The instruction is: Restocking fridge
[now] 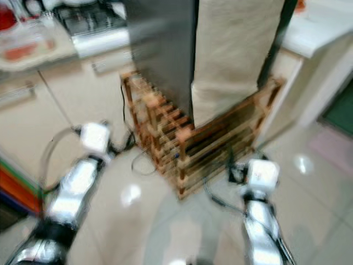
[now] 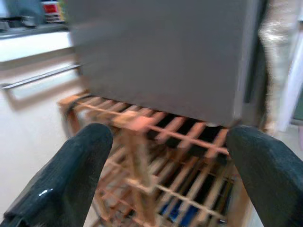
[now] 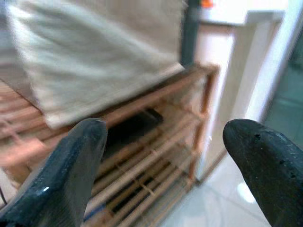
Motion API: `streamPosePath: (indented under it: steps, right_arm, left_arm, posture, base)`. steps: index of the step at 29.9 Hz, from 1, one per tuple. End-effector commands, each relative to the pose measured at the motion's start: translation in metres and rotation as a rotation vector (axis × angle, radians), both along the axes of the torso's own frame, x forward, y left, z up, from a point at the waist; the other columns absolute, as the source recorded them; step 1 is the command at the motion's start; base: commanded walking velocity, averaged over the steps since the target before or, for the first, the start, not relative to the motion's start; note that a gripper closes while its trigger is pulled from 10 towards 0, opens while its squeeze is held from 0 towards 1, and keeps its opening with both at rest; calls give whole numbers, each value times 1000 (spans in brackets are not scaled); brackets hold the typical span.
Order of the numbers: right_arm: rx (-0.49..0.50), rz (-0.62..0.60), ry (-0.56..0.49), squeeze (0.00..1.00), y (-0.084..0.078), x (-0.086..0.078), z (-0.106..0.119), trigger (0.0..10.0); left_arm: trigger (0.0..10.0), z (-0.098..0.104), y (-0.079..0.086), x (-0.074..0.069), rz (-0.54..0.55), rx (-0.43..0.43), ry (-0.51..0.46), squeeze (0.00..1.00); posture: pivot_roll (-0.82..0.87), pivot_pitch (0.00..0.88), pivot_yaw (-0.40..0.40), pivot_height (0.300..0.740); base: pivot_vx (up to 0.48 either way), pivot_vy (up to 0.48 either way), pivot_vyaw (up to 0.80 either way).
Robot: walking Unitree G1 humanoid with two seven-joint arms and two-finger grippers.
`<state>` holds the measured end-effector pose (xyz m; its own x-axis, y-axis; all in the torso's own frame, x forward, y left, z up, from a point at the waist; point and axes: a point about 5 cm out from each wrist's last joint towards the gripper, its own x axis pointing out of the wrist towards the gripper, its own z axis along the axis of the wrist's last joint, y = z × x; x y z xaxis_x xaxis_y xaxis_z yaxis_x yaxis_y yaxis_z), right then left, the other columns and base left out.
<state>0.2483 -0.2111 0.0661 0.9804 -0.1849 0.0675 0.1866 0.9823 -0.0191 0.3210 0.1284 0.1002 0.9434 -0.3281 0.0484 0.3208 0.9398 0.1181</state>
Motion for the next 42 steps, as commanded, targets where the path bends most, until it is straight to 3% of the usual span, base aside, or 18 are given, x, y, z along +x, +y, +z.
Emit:
streamPosePath:
  steps: [1, 18, 30, 42]
  right_arm:
    - [10, 15, 18, 0, 7, -3, -5, 10000]
    - [-6, -22, 1, 0, 2, -1, -2, 10000]
    - [-33, -35, -9, 0, -1, 2, 0, 10000]
    - [-44, -24, -12, 0, 0, 4, 1, 10000]
  left_arm:
    - [10000, -6, 10, -3, 35, 13, 15, 0]
    - [10000, -3, 0, -5, -21, -32, 19, 0]
    - [10000, 2, -5, -5, -29, -83, -3, 0]
    - [10000, 9, -10, -7, -50, -119, -38, 0]
  posture:
    - [-34, 30, 43, 710]
    - [-32, 22, 43, 710]
    - [-32, 4, 35, 710]
    - [-33, 11, 34, 710]
  base:
    - [0, 0, -750]
    - [0, 0, -743]
    - [0, 0, 0]
    - [465, 0, 0]
